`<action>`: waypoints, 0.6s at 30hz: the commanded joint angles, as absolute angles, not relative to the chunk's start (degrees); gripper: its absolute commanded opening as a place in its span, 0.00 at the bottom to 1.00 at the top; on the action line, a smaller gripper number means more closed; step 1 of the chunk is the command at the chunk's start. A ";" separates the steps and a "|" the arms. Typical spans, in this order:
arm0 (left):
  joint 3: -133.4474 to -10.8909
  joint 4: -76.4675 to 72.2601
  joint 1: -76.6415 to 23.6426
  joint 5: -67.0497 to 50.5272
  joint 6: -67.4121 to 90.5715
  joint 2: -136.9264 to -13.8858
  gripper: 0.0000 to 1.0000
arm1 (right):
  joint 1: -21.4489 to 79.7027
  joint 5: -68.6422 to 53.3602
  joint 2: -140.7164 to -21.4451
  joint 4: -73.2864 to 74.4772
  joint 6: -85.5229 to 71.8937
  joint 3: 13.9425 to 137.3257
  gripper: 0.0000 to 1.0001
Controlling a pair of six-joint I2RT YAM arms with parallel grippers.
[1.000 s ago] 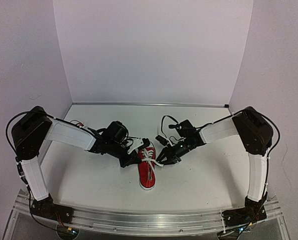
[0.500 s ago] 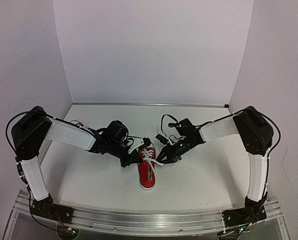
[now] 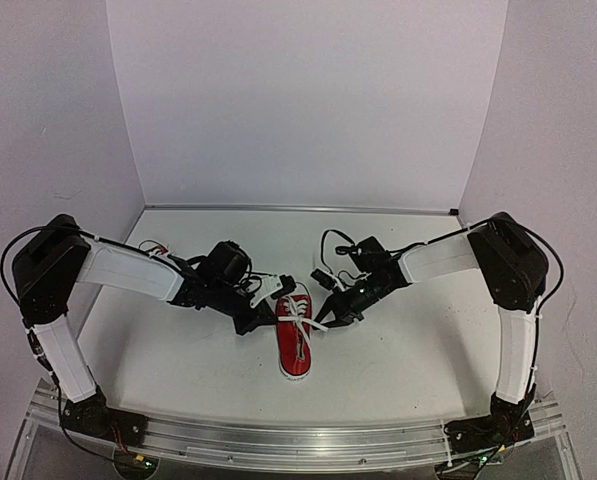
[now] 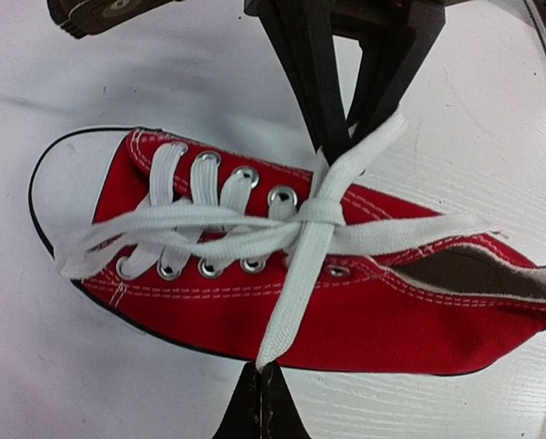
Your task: Tie the shoes
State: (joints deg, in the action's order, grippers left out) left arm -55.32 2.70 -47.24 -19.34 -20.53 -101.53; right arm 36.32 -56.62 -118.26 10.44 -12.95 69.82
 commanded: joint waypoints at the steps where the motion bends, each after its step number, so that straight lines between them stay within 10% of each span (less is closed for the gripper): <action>1: -53.52 5.77 -46.95 -16.16 -19.53 -97.63 0.00 | 36.39 -55.35 -115.65 10.99 -13.64 71.38 0.03; 18: -52.85 8.09 -46.93 -15.54 -20.35 -96.09 0.00 | 37.24 -54.90 -115.80 15.25 -10.51 75.21 0.23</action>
State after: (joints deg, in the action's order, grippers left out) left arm -53.13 7.62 -47.20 -16.12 -19.99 -99.06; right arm 36.40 -55.14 -116.73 12.34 -13.33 72.75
